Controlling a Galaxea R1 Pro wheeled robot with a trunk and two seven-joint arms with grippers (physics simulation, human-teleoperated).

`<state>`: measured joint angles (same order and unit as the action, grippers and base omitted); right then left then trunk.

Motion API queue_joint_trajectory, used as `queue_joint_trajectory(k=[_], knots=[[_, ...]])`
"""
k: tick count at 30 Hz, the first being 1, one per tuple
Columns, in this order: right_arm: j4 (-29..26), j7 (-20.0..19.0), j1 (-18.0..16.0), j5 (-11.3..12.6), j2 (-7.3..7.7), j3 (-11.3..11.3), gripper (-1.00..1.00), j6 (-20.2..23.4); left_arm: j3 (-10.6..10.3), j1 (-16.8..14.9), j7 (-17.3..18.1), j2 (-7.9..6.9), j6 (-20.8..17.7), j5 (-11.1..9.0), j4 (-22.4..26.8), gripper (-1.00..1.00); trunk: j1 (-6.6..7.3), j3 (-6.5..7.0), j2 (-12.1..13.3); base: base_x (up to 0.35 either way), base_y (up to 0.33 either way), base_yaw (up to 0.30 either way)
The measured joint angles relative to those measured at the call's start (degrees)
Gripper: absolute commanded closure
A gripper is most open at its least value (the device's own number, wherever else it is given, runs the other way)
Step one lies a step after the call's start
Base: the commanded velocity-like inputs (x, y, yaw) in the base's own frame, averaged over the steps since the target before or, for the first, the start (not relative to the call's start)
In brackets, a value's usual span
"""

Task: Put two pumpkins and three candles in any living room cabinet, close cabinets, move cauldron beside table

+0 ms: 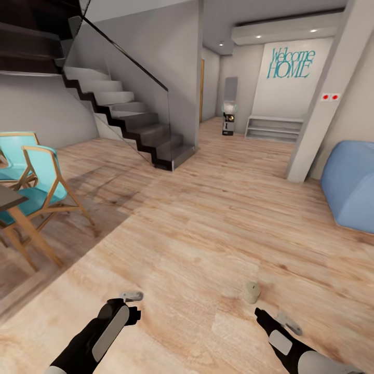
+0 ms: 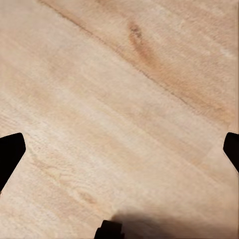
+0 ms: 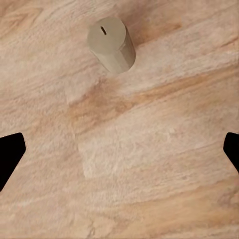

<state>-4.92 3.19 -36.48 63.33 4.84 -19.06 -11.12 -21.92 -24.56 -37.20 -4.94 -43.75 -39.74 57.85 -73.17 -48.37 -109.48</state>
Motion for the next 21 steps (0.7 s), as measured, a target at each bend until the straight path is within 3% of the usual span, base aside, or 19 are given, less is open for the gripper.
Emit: queue_joint_trajectory(k=[12, 21], knots=[[-0.1, -0.2, -0.1, 0.1, 0.06, 0.0, -1.00, 0.1, -0.1, 0.0, 0.0, 0.00, 0.0, -0.1, 0.0, -1.00, 0.00, 0.00, 0.0, 0.321, -0.025, -0.011], [-0.1, -0.1, -0.1, 0.1, 0.07, 0.0, -1.00, 0.2, -0.2, 0.0, -0.1, 0.15, 0.0, -0.1, 0.0, -1.00, -0.01, 0.00, 0.0, 0.273, -0.061, -0.239]])
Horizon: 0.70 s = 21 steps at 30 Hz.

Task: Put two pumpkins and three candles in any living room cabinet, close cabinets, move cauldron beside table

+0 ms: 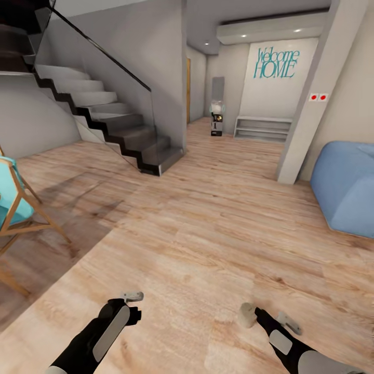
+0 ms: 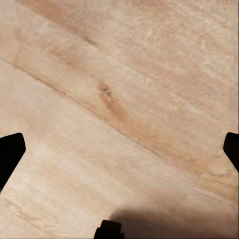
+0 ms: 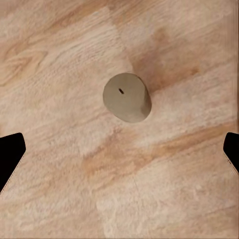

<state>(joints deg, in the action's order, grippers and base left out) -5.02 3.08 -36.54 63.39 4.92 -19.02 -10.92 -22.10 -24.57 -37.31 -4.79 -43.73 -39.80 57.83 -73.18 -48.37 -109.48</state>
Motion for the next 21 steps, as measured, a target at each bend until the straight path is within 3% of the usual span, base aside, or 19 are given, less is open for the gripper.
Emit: queue_joint_trajectory(k=[5, 21], knots=[[0.0, 0.0, 0.0, 0.0, -0.06, 0.0, -1.00, 0.0, -0.5, 0.0, -0.3, 0.30, 0.0, 0.0, 0.0, -1.00, -0.01, 0.00, 0.0, 0.219, -0.003, -0.159], [0.0, 0.0, 0.0, -0.1, -0.19, -0.1, -1.00, 0.0, -0.5, 0.0, -0.2, 0.30, 0.0, 0.1, 0.0, -1.00, -0.02, 0.00, 0.0, 0.083, 0.055, -0.007]])
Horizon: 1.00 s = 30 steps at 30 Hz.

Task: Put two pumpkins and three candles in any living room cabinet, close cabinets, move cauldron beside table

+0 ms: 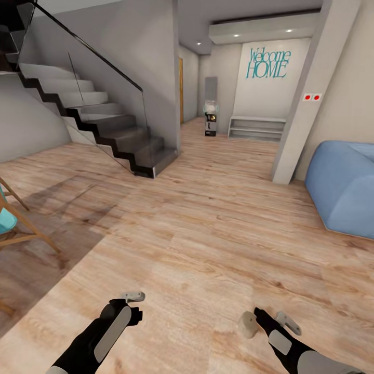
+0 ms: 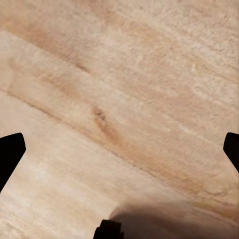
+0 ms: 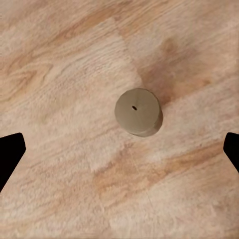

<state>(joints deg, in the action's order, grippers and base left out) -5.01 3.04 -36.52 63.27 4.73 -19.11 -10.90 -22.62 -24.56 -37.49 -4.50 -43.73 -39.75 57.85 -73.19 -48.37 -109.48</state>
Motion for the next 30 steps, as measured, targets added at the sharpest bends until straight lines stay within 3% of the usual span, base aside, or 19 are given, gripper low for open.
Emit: queue_joint_trajectory(k=[6, 23, 30], knots=[[0.0, 0.0, 0.0, 0.0, 0.00, 0.0, -1.00, 0.0, -0.1, 0.0, 0.0, 0.07, 0.1, 0.0, 0.0, -1.00, 0.01, 0.00, 0.0, 0.199, 0.007, 0.000], [0.0, 0.2, 0.0, 0.0, 0.00, 0.0, -1.00, 0.1, -0.1, 0.0, 0.0, 0.02, 0.1, 0.1, 0.0, -1.00, 0.01, 0.00, 0.0, 0.206, -0.150, 0.000], [0.0, 0.2, 0.0, 0.0, 0.00, 0.0, -1.00, 0.1, -0.1, 0.0, 0.0, 0.08, 0.1, 0.1, 0.0, -1.00, 0.01, 0.00, 0.0, 0.219, 0.016, 0.000]])
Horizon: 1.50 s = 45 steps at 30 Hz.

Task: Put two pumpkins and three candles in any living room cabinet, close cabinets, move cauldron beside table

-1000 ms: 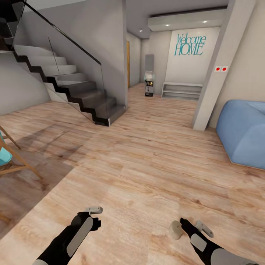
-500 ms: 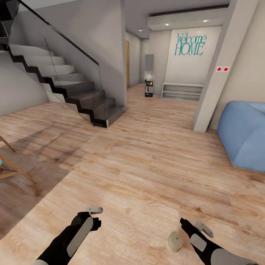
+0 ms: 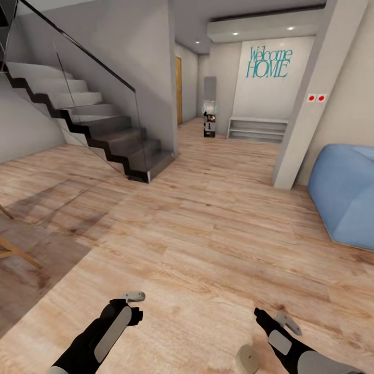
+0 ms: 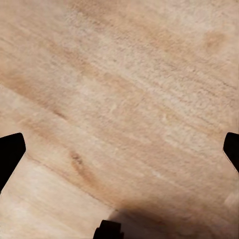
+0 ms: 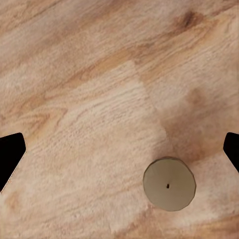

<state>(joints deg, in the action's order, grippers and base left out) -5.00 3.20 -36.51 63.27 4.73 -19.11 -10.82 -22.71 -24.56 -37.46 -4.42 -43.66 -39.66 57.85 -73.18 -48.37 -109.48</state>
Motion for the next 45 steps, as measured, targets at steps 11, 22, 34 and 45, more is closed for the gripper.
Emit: queue_joint_trajectory(k=[11, 22, 34, 45], knots=[[0.0, 0.0, 0.0, 0.0, 0.00, 0.0, -1.00, 0.0, 0.0, 0.0, 0.0, -0.08, 0.0, 0.0, 0.0, -1.00, -0.01, 0.00, 0.0, 0.148, -0.069, 0.000], [0.0, -0.1, 0.0, 0.0, 0.00, 0.0, -1.00, 0.0, 0.0, 0.0, 0.2, -0.07, 0.0, -0.2, 0.1, -1.00, -0.02, 0.00, 0.0, 0.068, -0.049, 0.000], [0.0, 0.4, 0.0, -3.1, 0.00, -0.1, -1.00, 0.5, 0.6, 0.0, 0.3, -0.22, 0.0, -0.3, 3.5, -1.00, -1.11, -0.89, -2.0, 0.004, -0.001, 0.000], [0.0, 1.8, 0.0, -7.2, 0.00, -0.6, -1.00, 7.2, 0.7, 0.3, 0.6, -0.75, -0.5, -1.3, 11.0, -1.00, -3.53, -2.87, -6.4, 0.000, 0.000, 0.000]])
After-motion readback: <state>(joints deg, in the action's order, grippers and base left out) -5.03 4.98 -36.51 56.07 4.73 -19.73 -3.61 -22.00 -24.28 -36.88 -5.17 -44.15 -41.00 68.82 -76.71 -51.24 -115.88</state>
